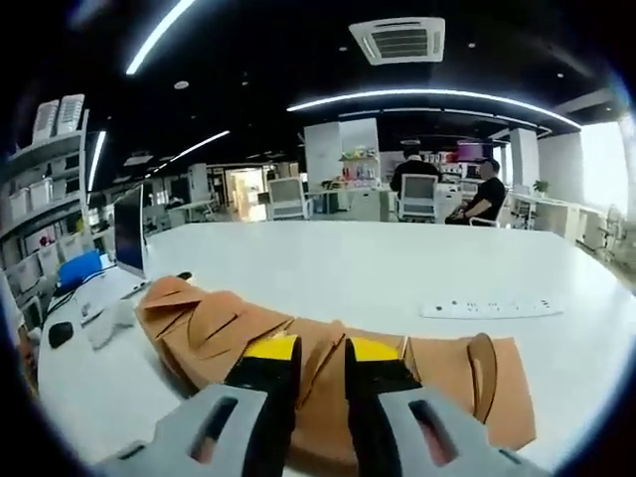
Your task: Pick up one paper box from the group, open the paper box, and remove the item inside
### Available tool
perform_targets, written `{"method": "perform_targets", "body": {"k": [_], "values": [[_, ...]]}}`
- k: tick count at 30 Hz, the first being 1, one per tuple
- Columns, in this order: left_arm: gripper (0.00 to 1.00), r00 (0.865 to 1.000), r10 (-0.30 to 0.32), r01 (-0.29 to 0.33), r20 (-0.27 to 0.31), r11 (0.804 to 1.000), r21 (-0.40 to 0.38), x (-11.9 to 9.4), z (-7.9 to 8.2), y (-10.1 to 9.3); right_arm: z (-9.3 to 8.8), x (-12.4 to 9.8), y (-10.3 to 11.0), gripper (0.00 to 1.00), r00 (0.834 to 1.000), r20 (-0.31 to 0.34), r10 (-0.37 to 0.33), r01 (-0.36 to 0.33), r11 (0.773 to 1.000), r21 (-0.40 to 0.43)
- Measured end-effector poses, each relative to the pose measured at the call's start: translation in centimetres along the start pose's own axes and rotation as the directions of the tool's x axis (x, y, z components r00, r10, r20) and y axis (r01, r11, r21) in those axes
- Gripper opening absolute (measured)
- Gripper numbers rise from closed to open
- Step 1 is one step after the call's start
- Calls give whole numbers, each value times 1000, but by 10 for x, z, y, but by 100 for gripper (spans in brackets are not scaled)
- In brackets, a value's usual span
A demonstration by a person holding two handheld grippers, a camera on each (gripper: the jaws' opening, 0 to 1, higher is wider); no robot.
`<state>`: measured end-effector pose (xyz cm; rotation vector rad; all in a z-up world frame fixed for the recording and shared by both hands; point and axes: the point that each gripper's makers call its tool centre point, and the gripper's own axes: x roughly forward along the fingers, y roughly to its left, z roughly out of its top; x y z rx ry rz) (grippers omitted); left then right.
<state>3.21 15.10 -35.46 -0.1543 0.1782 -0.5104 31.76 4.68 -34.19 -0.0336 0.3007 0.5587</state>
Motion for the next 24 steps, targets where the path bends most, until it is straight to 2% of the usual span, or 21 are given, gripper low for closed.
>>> {"method": "perform_targets", "body": {"k": [5,12,24], "values": [[29,1000,-4,4,-10,1000,-8,-1,-6,-2,-1,0,1,13,1000,5,-16,16,1000,4],[29,999,-26,26,-27,1000,-1,-3,-11,-6,0,2,-2,3,999,8,-52,52,999,15],[29,999,-27,26,-43,1000,-8,-4,-16,-1,4,4,-5,3,993,34,-114,113,992,49]]}}
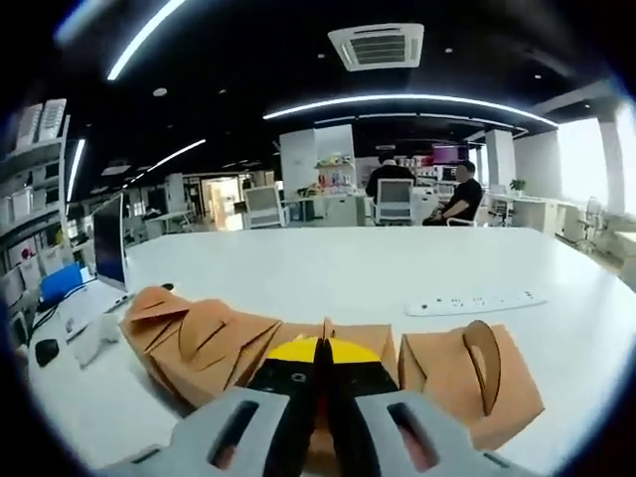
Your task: Pick up one paper box from the group, open the paper box, and remove the item inside
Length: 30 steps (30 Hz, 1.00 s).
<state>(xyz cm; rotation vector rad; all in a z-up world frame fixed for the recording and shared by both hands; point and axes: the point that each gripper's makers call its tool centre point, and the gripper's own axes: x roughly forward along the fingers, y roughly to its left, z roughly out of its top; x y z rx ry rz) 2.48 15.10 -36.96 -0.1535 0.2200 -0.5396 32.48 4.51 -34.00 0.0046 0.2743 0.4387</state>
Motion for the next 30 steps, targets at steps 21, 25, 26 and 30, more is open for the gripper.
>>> {"method": "perform_targets", "body": {"k": [21,25,26,30], "values": [[29,1000,-15,15,7,999,28,0,3,-3,-1,-3,0,3,1000,26,-9,8,998,62],[29,1000,-7,6,14,1000,26,-2,4,0,-1,-4,2,3,1000,29,-7,5,999,51],[29,1000,-5,5,14,1000,25,-2,4,1,-1,-5,2,3,1000,30,-6,4,999,46],[29,1000,-7,6,9,1000,25,-2,3,1,1,-7,3,2,999,36,-5,4,999,47]]}}
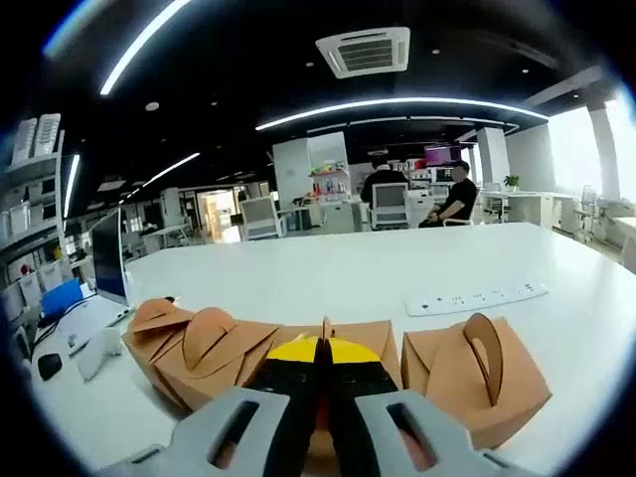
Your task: Pick up one paper box from the group, open the paper box, and remove the item inside
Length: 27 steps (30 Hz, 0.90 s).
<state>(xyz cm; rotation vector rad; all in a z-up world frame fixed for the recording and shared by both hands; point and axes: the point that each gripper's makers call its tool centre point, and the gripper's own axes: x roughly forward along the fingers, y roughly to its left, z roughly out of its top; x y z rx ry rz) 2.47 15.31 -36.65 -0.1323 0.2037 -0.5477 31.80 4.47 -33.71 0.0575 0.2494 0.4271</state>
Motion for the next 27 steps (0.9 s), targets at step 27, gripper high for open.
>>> {"method": "perform_targets", "body": {"k": [27], "values": [[30,999,-29,29,24,1000,3,1,7,-2,22,-8,11,2,999,40,3,-2,999,-35]]}}
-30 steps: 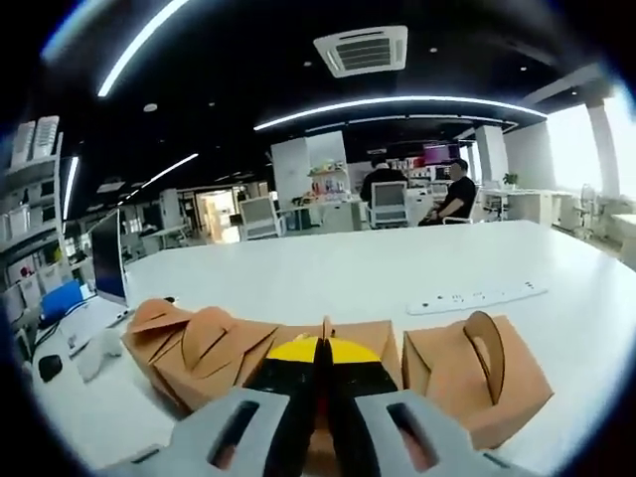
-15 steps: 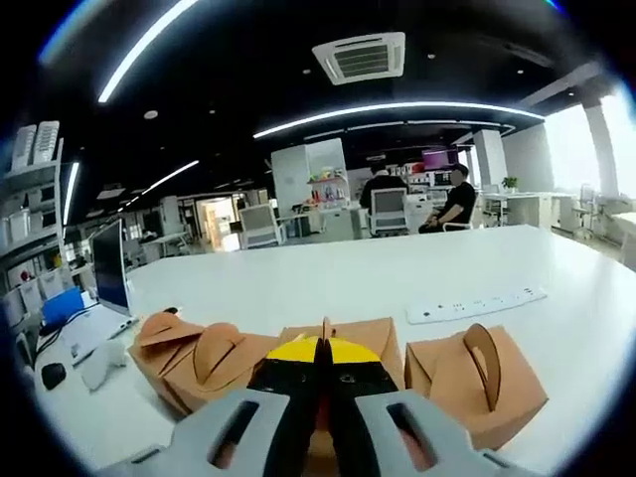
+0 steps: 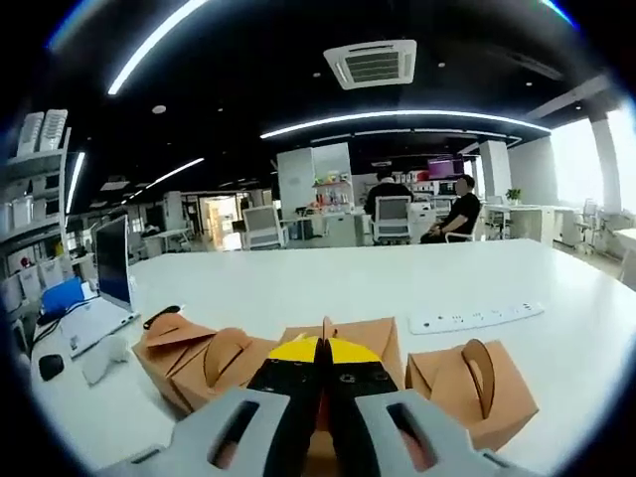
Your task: Pick up one paper box from the group, open the paper box, and remove the item inside
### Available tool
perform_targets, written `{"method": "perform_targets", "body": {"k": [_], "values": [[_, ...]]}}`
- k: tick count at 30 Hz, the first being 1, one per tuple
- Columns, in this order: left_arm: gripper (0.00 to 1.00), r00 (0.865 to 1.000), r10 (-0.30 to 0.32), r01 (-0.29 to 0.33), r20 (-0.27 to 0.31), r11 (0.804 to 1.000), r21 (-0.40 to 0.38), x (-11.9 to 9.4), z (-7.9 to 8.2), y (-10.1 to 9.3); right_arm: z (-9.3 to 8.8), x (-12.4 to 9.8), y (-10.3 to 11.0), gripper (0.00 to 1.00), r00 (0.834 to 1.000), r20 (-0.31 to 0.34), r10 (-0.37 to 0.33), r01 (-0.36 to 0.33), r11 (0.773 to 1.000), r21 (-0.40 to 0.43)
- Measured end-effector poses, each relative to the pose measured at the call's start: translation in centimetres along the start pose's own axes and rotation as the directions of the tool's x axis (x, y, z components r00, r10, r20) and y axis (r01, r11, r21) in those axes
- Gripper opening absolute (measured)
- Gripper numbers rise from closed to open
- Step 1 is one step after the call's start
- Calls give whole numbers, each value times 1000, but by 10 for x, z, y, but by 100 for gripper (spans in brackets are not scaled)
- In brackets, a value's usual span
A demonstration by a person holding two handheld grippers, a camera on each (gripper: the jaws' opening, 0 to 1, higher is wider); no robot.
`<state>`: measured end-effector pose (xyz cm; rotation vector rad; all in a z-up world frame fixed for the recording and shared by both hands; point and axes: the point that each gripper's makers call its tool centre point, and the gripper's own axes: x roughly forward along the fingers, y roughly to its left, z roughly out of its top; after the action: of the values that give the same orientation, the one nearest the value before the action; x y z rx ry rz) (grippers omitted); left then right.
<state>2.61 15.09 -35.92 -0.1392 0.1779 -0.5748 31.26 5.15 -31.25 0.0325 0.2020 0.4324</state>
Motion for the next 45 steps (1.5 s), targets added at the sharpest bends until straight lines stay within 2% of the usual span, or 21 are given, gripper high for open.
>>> {"method": "perform_targets", "body": {"k": [4,9,20,26,31,36,45], "values": [[29,1000,-7,7,-3,1000,1,-1,-2,-2,2,0,-1,2,1000,3,3,-3,1000,9],[29,1000,22,-22,-17,1000,-9,-6,-9,7,9,-3,-7,2,1000,18,-10,10,999,41],[29,1000,25,-25,-8,1000,-15,-8,-9,6,15,-9,-4,2,1000,27,-8,7,1000,25],[29,1000,12,-12,-12,1000,-16,-9,-11,2,22,-19,-5,2,999,47,-2,0,999,45],[29,999,24,-24,-28,1000,-16,-8,-17,6,29,-26,-1,2,998,65,12,-15,999,45],[29,999,25,-26,-21,1000,-12,-6,-15,4,36,-35,4,2,996,82,28,-32,999,40],[29,1000,19,-19,-19,1000,-12,-7,-12,5,33,-50,3,2,995,93,40,-45,998,46]]}}
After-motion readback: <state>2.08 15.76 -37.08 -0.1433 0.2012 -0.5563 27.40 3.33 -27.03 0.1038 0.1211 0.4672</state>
